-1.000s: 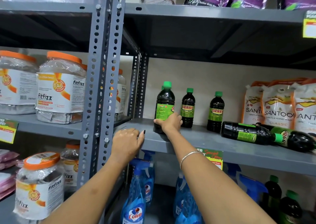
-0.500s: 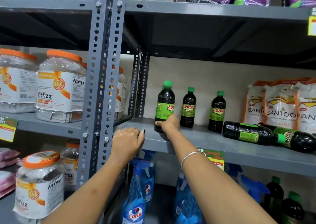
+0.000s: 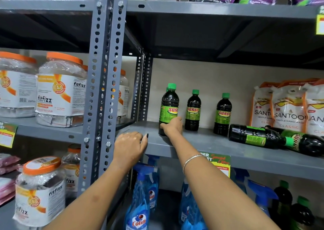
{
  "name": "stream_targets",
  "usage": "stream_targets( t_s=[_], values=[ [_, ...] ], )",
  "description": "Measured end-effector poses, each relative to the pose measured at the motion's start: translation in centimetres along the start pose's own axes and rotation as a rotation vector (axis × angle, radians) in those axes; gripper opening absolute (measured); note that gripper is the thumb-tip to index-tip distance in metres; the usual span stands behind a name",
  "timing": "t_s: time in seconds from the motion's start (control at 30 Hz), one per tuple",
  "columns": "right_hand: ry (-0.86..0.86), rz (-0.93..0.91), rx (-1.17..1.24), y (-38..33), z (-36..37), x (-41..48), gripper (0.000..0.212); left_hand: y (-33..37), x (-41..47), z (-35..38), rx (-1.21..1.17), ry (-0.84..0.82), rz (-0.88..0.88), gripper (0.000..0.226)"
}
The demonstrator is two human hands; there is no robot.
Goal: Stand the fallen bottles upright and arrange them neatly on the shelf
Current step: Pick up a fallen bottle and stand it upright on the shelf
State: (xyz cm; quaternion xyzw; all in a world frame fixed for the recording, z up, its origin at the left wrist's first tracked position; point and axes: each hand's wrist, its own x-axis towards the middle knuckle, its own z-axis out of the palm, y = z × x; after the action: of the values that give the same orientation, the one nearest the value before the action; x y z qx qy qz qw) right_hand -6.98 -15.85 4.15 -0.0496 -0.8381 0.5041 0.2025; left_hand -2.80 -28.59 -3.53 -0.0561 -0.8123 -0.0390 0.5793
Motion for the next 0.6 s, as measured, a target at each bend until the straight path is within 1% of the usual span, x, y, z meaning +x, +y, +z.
stream_targets(
  t_s=[0.27,0.4,0.47,0.53,0.6],
  values=[
    [0.106,0.019,-0.042,0.13,-0.29,-0.05,0.079,0.07,0.03,-0.09,0.001,0.004,0.001,0.048],
    [0.061,0.014,-0.029,0.11,-0.2,-0.07,0.082,0.13,0.08,-0.22,0.011,0.003,0.001,0.046],
    [0.037,0.015,-0.002,0.15,-0.19,0.09,0.08,0.15,0.07,-0.24,0.014,0.004,0.003,0.046],
    [0.039,0.026,0.037,0.19,-0.28,0.2,0.075,0.17,0.07,-0.23,0.012,0.008,0.004,0.046],
    [0.057,0.033,0.046,0.21,-0.38,0.18,0.075,0.19,0.05,-0.24,0.006,0.008,0.002,0.046]
  ],
)
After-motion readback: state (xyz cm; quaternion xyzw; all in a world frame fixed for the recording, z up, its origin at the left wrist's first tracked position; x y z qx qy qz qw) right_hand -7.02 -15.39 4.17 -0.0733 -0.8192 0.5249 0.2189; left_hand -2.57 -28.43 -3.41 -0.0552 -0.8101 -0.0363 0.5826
